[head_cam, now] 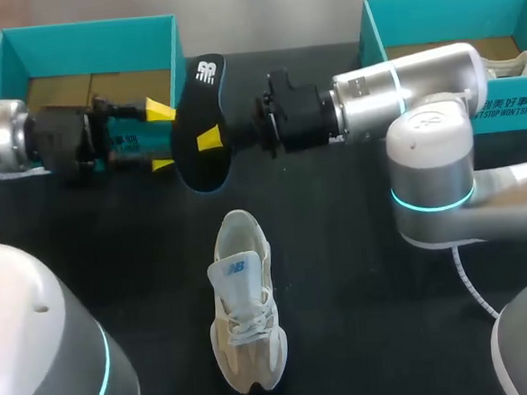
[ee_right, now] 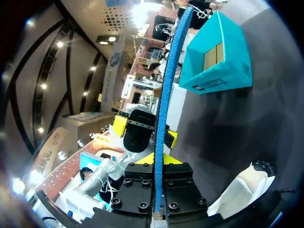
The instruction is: Take the shoe out of the shoebox, open the shoe tongue, remove and reinsert the insole, then place the shoe into the shoebox
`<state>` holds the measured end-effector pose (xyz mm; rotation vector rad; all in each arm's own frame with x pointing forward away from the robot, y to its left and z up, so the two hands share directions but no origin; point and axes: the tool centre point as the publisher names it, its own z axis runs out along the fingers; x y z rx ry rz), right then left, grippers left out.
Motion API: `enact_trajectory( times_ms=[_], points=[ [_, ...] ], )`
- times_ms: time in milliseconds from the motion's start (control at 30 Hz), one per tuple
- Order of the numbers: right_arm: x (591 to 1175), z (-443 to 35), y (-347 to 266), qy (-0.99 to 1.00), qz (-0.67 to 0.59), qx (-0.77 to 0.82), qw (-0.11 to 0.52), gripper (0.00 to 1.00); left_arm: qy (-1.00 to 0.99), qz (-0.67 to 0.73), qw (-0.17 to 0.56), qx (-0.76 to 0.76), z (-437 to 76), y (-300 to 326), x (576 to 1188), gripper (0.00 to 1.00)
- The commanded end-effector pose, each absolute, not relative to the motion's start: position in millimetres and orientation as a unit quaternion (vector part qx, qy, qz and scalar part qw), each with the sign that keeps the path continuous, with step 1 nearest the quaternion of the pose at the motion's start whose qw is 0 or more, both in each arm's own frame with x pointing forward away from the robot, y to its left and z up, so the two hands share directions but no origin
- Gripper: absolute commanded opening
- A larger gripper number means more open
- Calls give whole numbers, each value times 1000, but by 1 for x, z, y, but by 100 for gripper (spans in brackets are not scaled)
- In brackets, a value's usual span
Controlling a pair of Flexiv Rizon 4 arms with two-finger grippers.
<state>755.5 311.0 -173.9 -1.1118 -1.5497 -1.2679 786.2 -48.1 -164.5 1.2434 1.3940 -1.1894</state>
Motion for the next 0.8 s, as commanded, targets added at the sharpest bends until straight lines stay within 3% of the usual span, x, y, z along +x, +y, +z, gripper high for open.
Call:
enact_trajectory(
  times_ms=[33, 633, 800],
  points=[
    [763, -168, 310, -634, -487, -432, 417, 0, 580, -457, 445, 507, -153, -30, 765, 100],
    [763, -168, 310, -634, -487, -432, 417, 0, 604, -461, 429, 488, -152, -31, 764, 100],
    [761, -179, 294, -645, -505, -457, 347, 0, 710, -434, 369, 414, -155, -25, 753, 100]
  ],
)
